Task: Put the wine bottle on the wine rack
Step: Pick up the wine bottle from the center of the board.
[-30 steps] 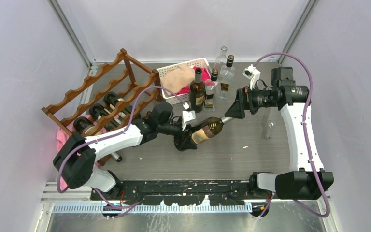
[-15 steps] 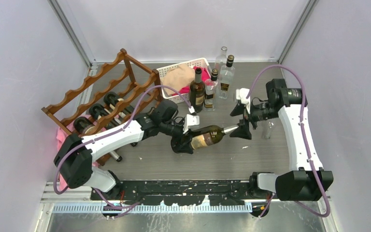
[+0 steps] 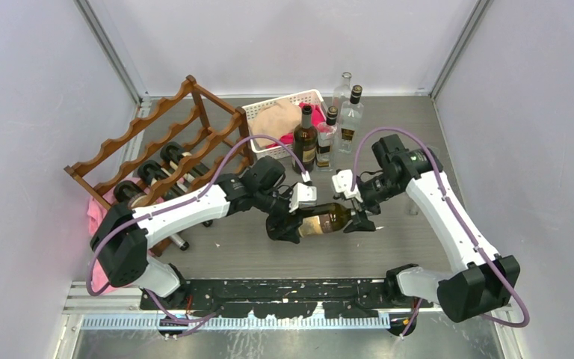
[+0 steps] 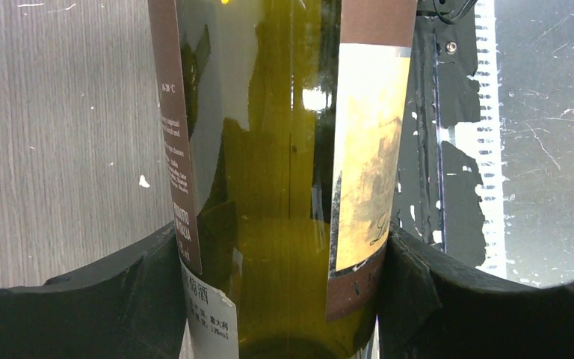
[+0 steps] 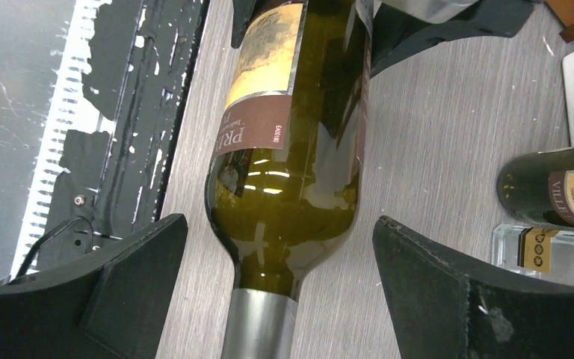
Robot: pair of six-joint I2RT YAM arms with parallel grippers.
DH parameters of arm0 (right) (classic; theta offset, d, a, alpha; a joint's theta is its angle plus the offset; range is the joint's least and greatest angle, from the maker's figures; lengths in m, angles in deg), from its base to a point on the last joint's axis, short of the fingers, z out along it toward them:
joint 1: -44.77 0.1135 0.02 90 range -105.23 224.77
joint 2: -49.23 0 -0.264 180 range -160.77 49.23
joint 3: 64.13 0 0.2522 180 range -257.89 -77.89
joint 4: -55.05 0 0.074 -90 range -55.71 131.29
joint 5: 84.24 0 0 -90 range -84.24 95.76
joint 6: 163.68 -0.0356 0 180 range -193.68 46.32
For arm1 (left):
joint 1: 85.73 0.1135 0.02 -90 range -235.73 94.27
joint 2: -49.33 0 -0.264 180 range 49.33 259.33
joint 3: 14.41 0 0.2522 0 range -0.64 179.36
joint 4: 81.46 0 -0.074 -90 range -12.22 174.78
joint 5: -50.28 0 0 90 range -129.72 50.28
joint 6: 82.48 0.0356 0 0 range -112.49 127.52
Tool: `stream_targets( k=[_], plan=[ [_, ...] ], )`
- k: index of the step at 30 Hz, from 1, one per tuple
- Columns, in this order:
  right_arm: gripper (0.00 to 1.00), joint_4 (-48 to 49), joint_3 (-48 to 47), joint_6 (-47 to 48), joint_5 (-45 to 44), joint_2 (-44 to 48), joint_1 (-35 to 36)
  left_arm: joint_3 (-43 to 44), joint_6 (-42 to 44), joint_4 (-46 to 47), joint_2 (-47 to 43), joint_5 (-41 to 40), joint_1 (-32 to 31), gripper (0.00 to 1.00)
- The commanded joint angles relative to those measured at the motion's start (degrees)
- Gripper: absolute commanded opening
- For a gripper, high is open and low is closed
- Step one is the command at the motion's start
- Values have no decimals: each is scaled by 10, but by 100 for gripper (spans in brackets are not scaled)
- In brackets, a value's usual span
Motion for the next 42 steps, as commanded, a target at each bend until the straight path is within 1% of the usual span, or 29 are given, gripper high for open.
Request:
stream_targets(
  k=[1, 4, 9, 12, 14, 15, 16, 17, 19, 20, 22, 23, 24, 25, 26, 29, 30, 31, 35, 39, 42],
  plan=[
    [100, 94, 22, -81, -37, 26, 25, 43, 13, 32, -13, 26, -3, 0],
    [100, 135, 43, -116, -54, 37, 38, 44, 13, 34, -12, 29, -2, 0],
    [99, 185, 72, -145, -69, 58, 55, 45, 13, 39, -10, 32, -2, 0],
    [94, 202, 81, -156, -73, 69, 62, 46, 12, 41, -8, 35, -2, 0],
    [90, 203, 82, -158, -70, 73, 64, 47, 11, 41, -8, 37, -2, 0],
    [86, 200, 81, -159, -67, 74, 64, 47, 11, 41, -8, 37, -2, 0],
    [80, 197, 80, -158, -62, 74, 64, 47, 11, 43, -8, 37, -2, 0],
    [71, 195, 79, -158, -59, 74, 65, 47, 11, 44, -8, 38, -2, 0],
    [39, 192, 76, -162, -53, 75, 65, 46, 11, 44, -8, 37, -2, 0],
    [27, 194, 77, -167, -52, 77, 65, 46, 11, 44, -7, 36, -2, 0],
    [15, 196, 78, -171, -49, 83, 64, 46, 8, 44, -6, 34, -2, 1],
    [9, 199, 79, -175, -49, 88, 64, 47, 4, 45, -5, 31, -2, 4],
    [5, 204, 82, -185, -51, 93, 64, 48, 1, 44, -4, 25, -2, 10],
    [2, 213, 85, -200, -53, 97, 65, 49, -5, 42, -2, 15, -2, 23],
    [1, 224, 88, -218, -57, 101, 65, 49, -11, 42, -3, 1, -2, 37],
    [1, 260, 101, -277, -72, 119, 64, 42, -23, 50, -20, -31, -2, 75],
    [1, 269, 106, -291, -74, 126, 65, 34, -27, 59, -30, -38, -2, 90],
    [1, 275, 111, -302, -74, 131, 65, 24, -29, 71, -42, -43, -2, 98],
    [1, 303, 136, -343, -77, 158, 64, -10, -27, 102, -85, -52, -2, 100],
    [1, 323, 155, -377, -85, 184, 64, -10, -21, 67, -115, -74, -1, 100],
    [1, 350, 180, -409, -92, 205, 64, 9, -45, 53, -144, -113, -1, 100]
  ],
)
